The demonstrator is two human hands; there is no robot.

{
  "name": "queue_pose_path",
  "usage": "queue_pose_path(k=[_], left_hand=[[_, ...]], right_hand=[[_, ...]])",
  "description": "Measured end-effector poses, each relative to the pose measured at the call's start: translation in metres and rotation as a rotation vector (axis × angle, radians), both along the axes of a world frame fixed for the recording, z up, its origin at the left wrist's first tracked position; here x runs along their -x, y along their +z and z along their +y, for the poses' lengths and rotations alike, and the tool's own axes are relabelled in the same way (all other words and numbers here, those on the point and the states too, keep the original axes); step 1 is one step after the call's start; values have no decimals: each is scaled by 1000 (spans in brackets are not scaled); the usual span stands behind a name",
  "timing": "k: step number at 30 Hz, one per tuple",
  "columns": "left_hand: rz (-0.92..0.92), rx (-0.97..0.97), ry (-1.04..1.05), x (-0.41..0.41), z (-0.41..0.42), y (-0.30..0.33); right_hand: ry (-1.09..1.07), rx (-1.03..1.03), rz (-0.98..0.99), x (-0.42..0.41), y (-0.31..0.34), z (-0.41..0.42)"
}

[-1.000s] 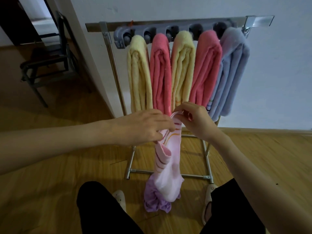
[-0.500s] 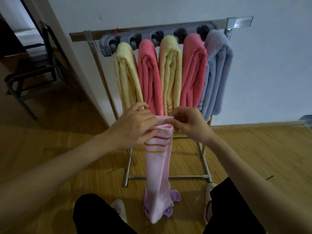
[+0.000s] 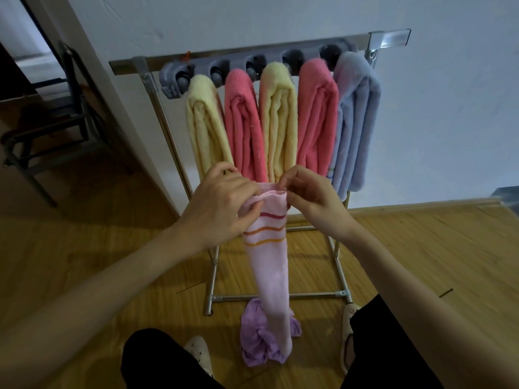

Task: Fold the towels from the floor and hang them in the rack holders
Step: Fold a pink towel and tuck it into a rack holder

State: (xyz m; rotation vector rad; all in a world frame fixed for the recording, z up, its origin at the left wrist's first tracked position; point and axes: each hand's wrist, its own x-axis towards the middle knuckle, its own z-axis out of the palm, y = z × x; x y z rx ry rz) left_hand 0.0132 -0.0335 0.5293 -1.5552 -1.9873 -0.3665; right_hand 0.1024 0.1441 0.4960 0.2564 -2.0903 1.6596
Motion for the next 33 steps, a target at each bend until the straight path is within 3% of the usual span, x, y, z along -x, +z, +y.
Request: queue_pose_path(k=[5, 13, 17, 20, 22, 26, 28, 33], left_hand=[[7, -2, 69, 1, 3, 2], [33, -57, 62, -2, 5, -1], [-21, -169, 4, 2, -2, -12], [-237, -299, 59, 8, -16, -39], [-513, -330, 148, 10, -27, -69], [-1152, -126, 222, 13, -48, -147], [-1378, -72, 197, 15, -53, -179], [-1447, -68, 277, 22, -42, -220]], right_hand=[[10, 29, -30, 0, 6, 2], [-173, -159, 101, 9, -2, 1], [-184, -89, 126, 18, -3, -5], [-206, -18, 86, 23, -4, -13], [-209, -6, 65, 24, -6, -18], [-154, 88, -2, 21, -11, -31], [-148, 158, -45, 21, -13, -37], [-163, 388, -126, 23, -11, -47]])
